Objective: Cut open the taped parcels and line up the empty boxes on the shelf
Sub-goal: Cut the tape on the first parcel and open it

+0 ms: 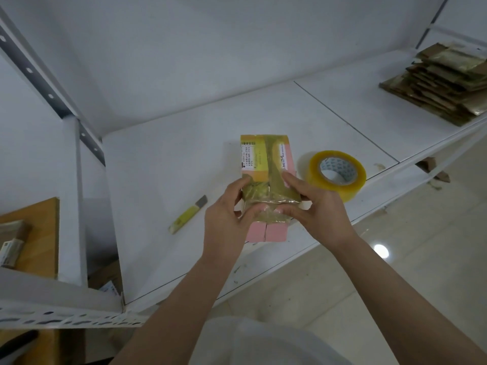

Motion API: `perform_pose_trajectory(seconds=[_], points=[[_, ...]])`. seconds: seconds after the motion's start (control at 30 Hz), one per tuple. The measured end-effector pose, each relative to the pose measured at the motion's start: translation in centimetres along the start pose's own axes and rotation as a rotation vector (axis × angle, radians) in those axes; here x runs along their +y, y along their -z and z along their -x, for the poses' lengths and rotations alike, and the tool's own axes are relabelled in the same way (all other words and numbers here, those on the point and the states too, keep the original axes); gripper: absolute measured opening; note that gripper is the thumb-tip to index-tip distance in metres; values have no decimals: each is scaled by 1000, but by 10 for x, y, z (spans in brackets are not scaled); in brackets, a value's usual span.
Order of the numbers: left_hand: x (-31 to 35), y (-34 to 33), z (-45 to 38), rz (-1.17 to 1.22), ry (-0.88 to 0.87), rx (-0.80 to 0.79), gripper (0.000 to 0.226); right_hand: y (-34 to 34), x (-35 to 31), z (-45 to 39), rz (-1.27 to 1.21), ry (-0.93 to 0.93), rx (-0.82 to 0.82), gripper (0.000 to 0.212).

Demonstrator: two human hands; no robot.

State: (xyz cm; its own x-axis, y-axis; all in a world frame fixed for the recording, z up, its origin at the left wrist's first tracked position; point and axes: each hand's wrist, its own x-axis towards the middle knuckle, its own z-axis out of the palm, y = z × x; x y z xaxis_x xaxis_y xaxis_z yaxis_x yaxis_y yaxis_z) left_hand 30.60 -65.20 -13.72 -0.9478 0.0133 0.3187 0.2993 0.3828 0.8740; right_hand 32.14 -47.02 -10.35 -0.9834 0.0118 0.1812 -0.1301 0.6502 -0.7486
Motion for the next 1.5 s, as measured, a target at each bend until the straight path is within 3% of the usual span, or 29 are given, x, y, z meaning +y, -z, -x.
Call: perform_pose_trajectory(seconds=[0.2,0.37,0.47,0.63,0.73,0.9,1.0,1.17,1.4,1.5], points=[[-6,-7,3,-37,-12,65,56,-13,11,1,132,89,89,65],[-12,-7,8,-52,-40,23,64,-17,15,6,118,60,120,73],[-13,-11,9,-64,-63,55,59,-24,18,7,108,42,156,68],[3,3,-2,-69,-69,18,68,-3,7,-5,-12,4,143,69],[20,17,-19,123,-36,55,51,16,-10,-16,-110,-13,115,72],[38,22,-38,126,-38,-99,44,27,-21,-25,-190,-5,55,60],[40,22,-36,163,-35,-164,57,30,-28,-24,-217,29,50,66],[37,21,-33,175,-64,-213,65,33,-28,-23,-206,23,20,58],[43,19,-31,12,-124,-209,68,33,-34,-24,-174,6,17,39],[47,20,-30,-108,-88,-123,60,31,-38,-22,-221,16,34,49]])
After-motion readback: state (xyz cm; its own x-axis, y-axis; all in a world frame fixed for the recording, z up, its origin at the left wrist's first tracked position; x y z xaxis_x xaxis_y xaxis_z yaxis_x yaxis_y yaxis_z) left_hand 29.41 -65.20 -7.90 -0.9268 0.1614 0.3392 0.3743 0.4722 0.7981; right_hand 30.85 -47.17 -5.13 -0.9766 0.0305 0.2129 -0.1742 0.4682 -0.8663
